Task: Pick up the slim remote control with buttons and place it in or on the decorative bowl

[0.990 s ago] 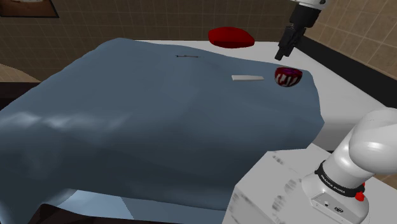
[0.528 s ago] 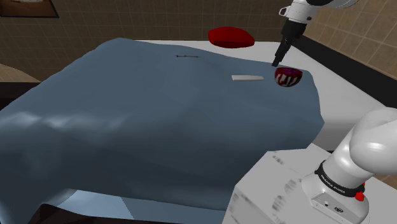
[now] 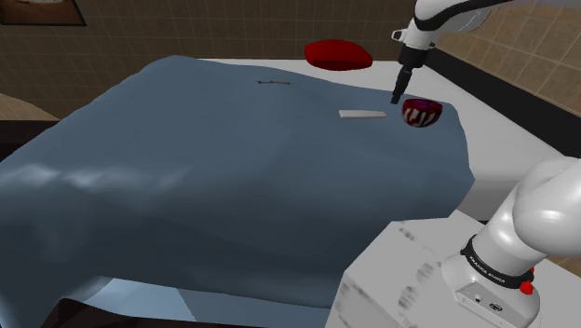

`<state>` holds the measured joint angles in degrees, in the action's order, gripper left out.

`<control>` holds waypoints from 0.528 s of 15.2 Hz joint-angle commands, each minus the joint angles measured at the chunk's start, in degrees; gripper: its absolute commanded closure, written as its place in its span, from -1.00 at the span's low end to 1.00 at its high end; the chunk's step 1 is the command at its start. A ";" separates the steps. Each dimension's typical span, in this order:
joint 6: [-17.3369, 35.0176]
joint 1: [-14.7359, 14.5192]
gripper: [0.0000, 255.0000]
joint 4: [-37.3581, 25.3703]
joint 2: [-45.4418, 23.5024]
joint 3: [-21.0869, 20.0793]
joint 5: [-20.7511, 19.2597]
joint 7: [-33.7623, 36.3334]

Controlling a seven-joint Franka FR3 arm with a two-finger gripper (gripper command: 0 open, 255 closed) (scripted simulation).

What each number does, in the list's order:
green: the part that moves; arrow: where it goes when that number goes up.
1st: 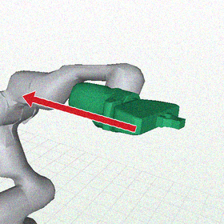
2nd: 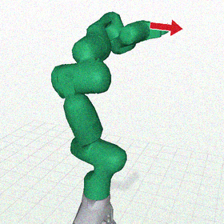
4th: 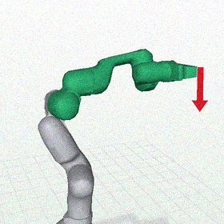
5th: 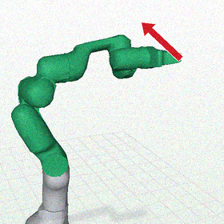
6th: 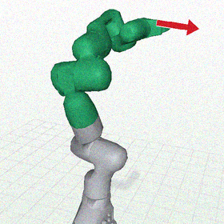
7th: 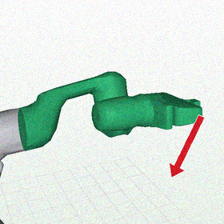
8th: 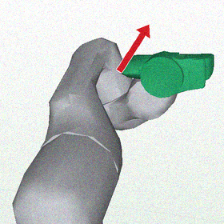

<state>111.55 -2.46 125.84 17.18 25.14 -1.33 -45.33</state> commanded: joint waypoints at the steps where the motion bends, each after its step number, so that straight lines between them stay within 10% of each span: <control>1: 1.44 -0.48 -1.00 -2.26 -4.29 1.88 0.92 -4.87; 8: 4.69 -0.02 -1.00 -13.30 -21.75 5.68 7.92 -21.60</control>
<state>116.22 -2.76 114.94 -1.63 30.48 5.22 -64.22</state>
